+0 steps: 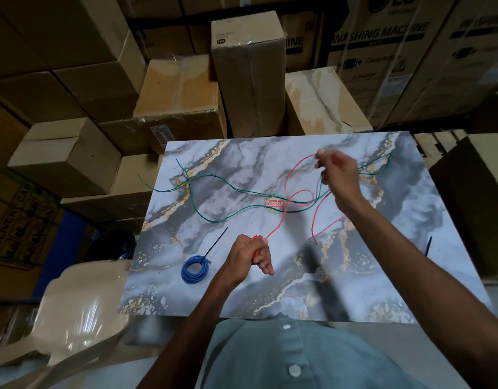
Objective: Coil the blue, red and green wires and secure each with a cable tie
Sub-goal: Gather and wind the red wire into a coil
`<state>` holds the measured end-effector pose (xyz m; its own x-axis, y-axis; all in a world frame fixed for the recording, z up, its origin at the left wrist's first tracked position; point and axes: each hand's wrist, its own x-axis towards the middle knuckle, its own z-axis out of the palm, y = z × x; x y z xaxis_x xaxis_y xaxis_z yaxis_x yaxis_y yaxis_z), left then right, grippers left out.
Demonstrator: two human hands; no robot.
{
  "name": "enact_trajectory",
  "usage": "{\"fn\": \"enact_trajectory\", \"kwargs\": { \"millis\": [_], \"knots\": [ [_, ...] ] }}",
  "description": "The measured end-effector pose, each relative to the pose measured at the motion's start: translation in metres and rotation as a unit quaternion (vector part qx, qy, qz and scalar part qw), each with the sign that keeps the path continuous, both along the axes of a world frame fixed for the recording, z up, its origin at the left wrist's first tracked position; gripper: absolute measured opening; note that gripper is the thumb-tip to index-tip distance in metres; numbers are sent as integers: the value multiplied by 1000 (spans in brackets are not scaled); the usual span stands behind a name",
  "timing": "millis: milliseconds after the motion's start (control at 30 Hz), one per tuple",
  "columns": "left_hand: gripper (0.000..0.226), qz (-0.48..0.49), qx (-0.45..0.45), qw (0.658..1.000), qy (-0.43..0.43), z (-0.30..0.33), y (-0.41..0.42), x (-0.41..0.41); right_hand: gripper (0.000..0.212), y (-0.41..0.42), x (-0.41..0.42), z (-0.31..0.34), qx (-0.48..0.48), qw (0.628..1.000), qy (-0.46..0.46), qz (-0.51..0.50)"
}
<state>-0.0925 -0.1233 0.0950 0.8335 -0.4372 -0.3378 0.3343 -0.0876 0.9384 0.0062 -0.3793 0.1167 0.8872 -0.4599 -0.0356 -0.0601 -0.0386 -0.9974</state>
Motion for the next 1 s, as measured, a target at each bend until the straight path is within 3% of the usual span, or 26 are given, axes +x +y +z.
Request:
{"fn": "enact_trajectory", "kwargs": {
  "millis": [67,100,167,233,333,433,500,600,767,900,1000],
  "knots": [
    [46,11,-15,1000,12,4,-3,0,8,6,-4,-19,-114,984,70,115],
    [46,20,-21,999,18,6,-4,0,13,8,-7,-29,-145,971,112,152],
    [46,38,-34,998,26,9,-4,2,26,11,-12,-42,-140,960,171,172],
    [45,53,-43,997,32,10,-4,2,25,18,-18,-42,-169,959,173,150],
    [43,61,-45,996,46,14,-3,3,16,40,-32,-14,-263,952,41,152],
    [42,70,-59,994,57,21,-6,5,20,67,-56,26,-318,918,-113,210],
    [42,73,-73,993,65,27,-8,7,30,82,-72,45,-266,918,-122,267],
    [44,68,-91,991,75,36,-9,11,41,96,-86,47,-132,938,-49,318],
    [46,87,-178,972,129,51,-10,12,32,97,-87,23,-23,957,0,288],
    [47,101,-260,944,177,59,-9,9,26,94,-83,22,43,949,53,309],
    [49,88,-312,926,194,66,-10,7,37,99,-85,15,86,940,96,315]
  ]
}}
